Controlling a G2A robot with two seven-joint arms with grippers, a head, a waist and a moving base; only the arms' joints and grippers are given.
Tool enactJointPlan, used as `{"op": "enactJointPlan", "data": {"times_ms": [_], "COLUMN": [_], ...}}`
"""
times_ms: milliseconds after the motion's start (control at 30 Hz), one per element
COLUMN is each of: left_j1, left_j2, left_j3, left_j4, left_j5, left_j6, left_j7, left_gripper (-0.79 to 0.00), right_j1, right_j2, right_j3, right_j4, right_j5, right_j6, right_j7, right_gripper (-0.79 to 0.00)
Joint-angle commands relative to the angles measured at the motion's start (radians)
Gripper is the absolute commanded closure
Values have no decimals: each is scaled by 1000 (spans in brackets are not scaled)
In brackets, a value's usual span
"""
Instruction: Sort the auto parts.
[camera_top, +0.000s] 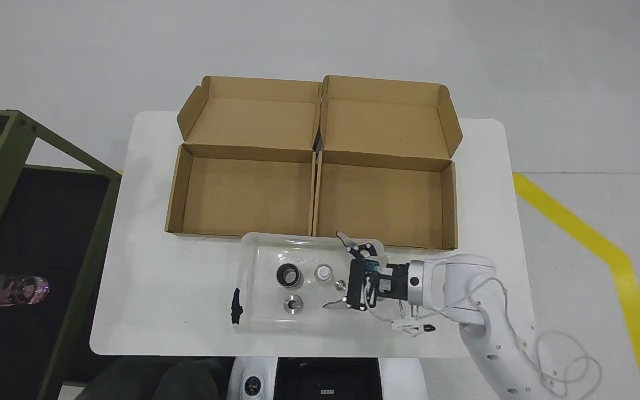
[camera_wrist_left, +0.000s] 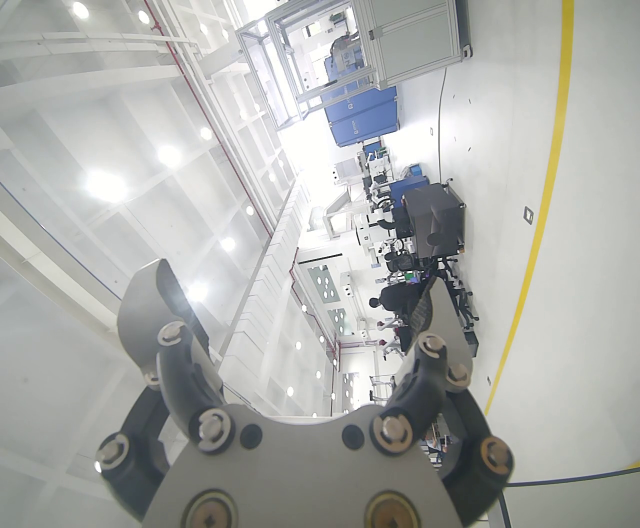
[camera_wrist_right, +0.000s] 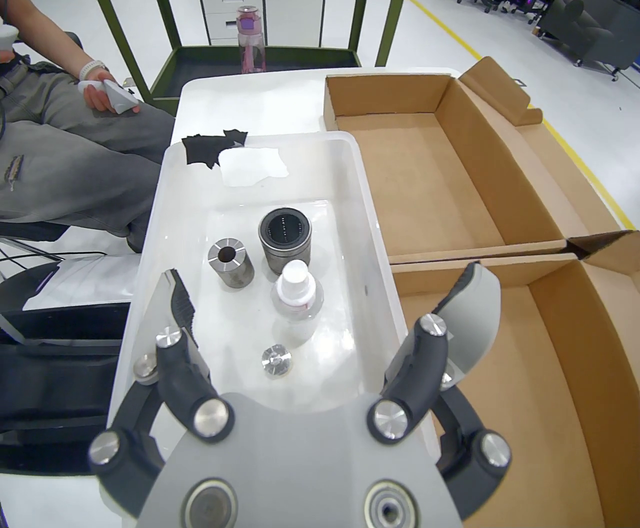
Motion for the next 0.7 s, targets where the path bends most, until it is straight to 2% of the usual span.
{"op": "enactJointPlan", "data": {"times_ms": [0,533,667], "left_j1": [0,0,0], "left_j2": [0,0,0], "left_j3": [0,0,0], "left_j4": [0,0,0], "left_j5": [0,0,0], "left_j6": [0,0,0], "left_j7": [0,0,0], "left_gripper": [-785,-785,-785], "right_j1": [5,47,60], "right_j2": [0,2,1], "right_j3": [-21,-124,-140], "right_j4": [-1,61,80], "right_j5": [-10,-52,-69], "right_j6": [4,36,59], "right_j7": [5,-5,-5], "right_gripper": [-785,-785,-659]}}
